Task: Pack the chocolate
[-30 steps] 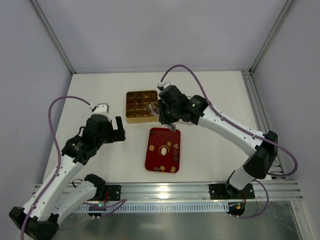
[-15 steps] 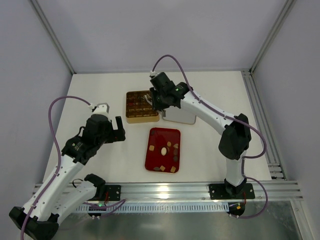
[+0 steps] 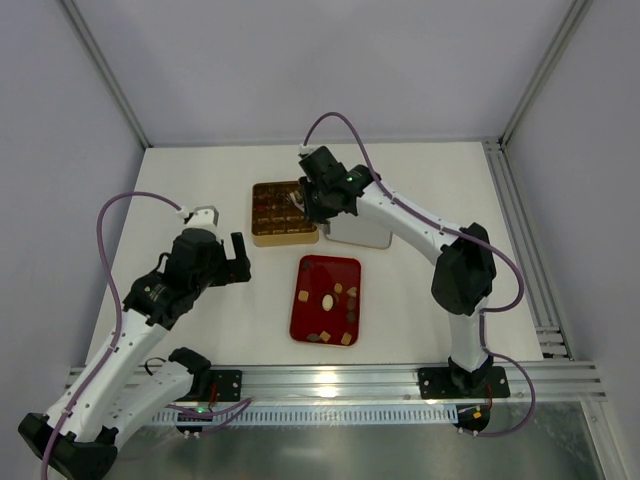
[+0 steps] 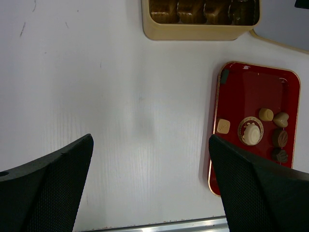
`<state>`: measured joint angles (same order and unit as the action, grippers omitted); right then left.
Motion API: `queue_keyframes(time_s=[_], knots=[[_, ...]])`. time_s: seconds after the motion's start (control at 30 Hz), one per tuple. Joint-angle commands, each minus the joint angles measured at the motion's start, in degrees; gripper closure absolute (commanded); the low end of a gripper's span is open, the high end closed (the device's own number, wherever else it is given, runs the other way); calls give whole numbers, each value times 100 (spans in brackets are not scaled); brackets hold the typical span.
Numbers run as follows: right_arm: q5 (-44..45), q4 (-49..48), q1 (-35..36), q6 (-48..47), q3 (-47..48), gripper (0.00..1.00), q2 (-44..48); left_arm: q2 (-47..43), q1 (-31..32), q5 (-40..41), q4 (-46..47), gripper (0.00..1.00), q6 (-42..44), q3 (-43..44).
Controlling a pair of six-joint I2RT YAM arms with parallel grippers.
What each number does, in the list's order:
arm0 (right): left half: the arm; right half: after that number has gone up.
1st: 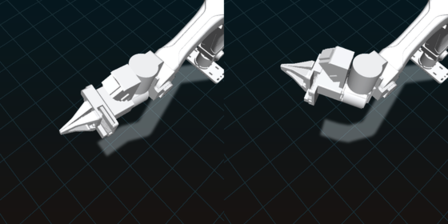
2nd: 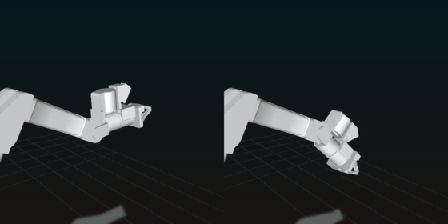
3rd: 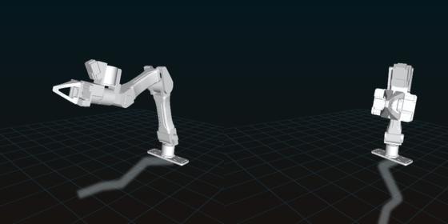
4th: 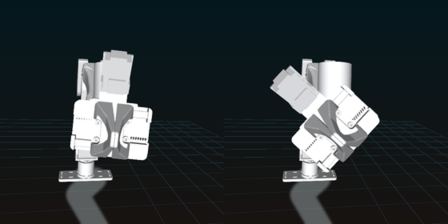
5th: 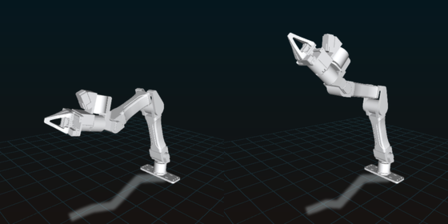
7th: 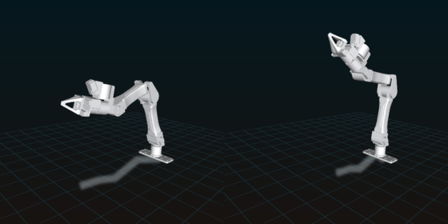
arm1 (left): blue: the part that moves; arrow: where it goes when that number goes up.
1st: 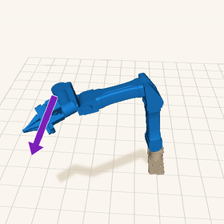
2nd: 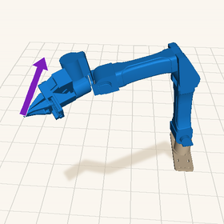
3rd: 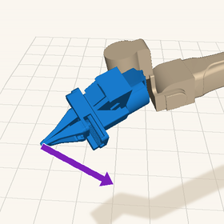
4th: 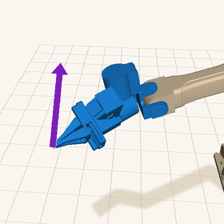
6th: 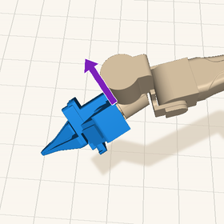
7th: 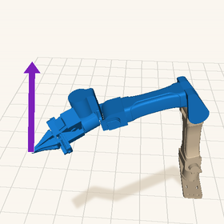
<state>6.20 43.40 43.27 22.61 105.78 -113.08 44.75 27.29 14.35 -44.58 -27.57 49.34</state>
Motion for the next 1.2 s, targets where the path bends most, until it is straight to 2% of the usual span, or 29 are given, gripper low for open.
queue_keyframes(time_s=[0.0, 0.23, 0.47, 0.8, 0.93, 1.17], knots=[[48, -279, -29, -37, 224, 67, -39, -19, -22, 42, 125, 0, 24, 5], [57, -262, -46, -20, 189, 63, -57, -19, -22, 42, 125, 0, 33, 5], [13, -270, -29, -29, 207, 55, -30, -19, -22, 51, 133, 0, 33, 5], [110, -130, -178, -37, 154, 54, 452, -37, -22, 24, 125, 0, 24, 5], [-4, -287, -722, 15, -642, 54, 1320, -63, -22, 15, 134, 0, 33, 5], [-4, -665, -2259, 42, -2182, 53, 2306, -142, -22, -64, 160, 0, 33, -4]])
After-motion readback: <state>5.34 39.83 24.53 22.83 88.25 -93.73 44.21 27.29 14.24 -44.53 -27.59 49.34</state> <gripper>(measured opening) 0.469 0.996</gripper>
